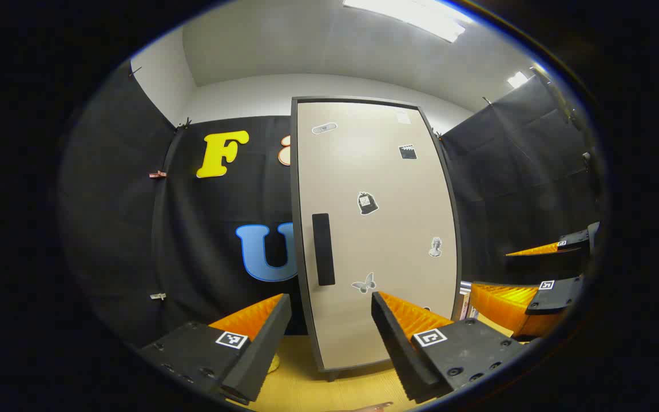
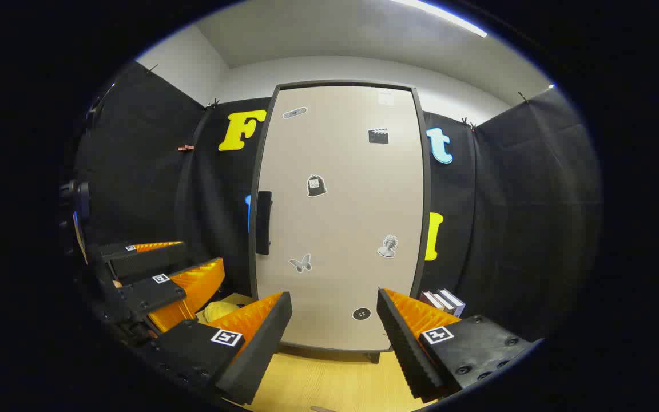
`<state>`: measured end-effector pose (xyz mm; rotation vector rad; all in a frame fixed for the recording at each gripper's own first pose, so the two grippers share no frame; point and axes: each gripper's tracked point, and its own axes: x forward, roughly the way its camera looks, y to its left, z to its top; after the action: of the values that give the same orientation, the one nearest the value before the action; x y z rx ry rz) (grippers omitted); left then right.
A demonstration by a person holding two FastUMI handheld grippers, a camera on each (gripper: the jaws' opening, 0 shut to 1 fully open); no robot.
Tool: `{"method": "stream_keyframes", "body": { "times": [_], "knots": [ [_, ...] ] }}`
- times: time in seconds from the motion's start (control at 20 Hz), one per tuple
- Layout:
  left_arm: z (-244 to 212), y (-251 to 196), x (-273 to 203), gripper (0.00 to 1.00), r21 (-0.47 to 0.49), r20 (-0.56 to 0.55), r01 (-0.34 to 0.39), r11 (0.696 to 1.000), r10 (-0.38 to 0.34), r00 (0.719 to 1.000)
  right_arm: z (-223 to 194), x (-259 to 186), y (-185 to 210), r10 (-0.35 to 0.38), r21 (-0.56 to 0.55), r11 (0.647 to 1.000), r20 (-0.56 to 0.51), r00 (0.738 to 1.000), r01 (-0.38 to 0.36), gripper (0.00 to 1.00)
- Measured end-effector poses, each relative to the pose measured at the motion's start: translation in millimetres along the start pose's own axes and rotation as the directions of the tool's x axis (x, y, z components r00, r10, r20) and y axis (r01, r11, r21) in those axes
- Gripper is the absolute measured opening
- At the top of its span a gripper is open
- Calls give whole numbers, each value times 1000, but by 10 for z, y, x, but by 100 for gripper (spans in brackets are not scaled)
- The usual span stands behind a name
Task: Open the cabinet door with the right hand, grasp the bottle in the cabinet with the left hand and place it on the coaster, then close the cabinet door with the right hand.
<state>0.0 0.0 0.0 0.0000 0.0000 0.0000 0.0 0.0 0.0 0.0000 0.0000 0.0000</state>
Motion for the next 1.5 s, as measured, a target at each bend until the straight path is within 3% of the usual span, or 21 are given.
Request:
{"method": "stream_keyframes", "body": {
  "times": [0.9, 1.2, 1.5],
  "knots": [
    [-54, 86, -56, 94, -7, -10, 10, 1000, -10, 1000, 43, 102, 94, 14, 7, 1000, 7, 1000, -15, 97],
    [-129, 465, -150, 94, 6, -26, -42, 999, 42, 999, 144, 364, 293, 42, 35, 998, 23, 999, -43, 98],
    [-297, 898, -187, 94, 13, -74, -86, 996, 87, 993, 370, 804, 792, 98, 65, 992, 90, 991, -104, 97]
  ]
}}
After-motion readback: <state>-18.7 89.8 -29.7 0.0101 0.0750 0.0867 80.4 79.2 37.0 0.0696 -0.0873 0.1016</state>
